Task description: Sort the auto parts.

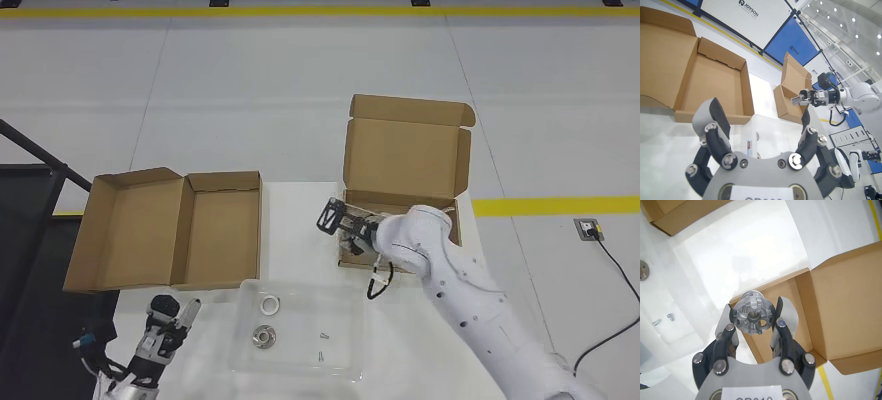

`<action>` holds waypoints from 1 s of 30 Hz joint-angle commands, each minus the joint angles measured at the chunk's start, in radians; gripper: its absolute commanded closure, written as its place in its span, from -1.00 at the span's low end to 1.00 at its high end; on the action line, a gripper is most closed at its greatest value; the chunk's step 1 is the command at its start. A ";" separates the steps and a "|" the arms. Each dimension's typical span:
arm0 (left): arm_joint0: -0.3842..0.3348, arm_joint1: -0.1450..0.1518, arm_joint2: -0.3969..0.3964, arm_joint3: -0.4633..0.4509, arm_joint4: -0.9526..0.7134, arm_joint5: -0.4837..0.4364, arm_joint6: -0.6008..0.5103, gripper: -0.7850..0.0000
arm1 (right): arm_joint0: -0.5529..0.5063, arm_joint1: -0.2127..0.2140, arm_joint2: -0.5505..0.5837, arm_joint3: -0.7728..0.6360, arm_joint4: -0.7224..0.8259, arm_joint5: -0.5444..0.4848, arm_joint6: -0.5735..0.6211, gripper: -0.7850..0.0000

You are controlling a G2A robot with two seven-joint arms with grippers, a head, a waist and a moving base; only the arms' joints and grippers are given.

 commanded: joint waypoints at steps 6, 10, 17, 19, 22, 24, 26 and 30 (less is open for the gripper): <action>-0.002 -0.001 -0.015 -0.004 -0.040 -0.003 -0.022 -1.00 | 0.050 -0.029 -0.040 0.190 -0.026 0.127 -0.072 1.00; 0.001 -0.003 -0.013 -0.013 -0.038 -0.007 -0.025 -1.00 | 0.070 -0.046 -0.060 0.267 -0.037 0.188 -0.085 1.00; 0.006 -0.006 -0.011 -0.017 -0.030 -0.006 -0.021 -1.00 | 0.095 -0.065 -0.072 0.371 -0.042 0.201 -0.147 1.00; 0.007 -0.007 -0.010 -0.019 -0.026 -0.003 -0.019 -1.00 | 0.104 -0.070 -0.075 0.403 -0.038 0.192 -0.153 1.00; 0.009 -0.008 -0.009 -0.022 -0.022 0.001 -0.017 -1.00 | 0.117 -0.079 -0.081 0.442 -0.030 0.179 -0.170 1.00; 0.009 -0.009 -0.008 -0.023 -0.022 0.003 -0.016 -1.00 | 0.124 -0.085 -0.086 0.468 -0.023 0.164 -0.180 1.00; 0.010 -0.010 -0.009 -0.024 -0.020 0.005 -0.015 -1.00 | 0.132 -0.092 -0.090 0.491 -0.019 0.159 -0.185 1.00; 0.008 -0.012 -0.007 -0.021 -0.017 0.014 -0.020 -1.00 | 0.145 -0.103 -0.096 0.523 -0.014 0.160 -0.204 -0.89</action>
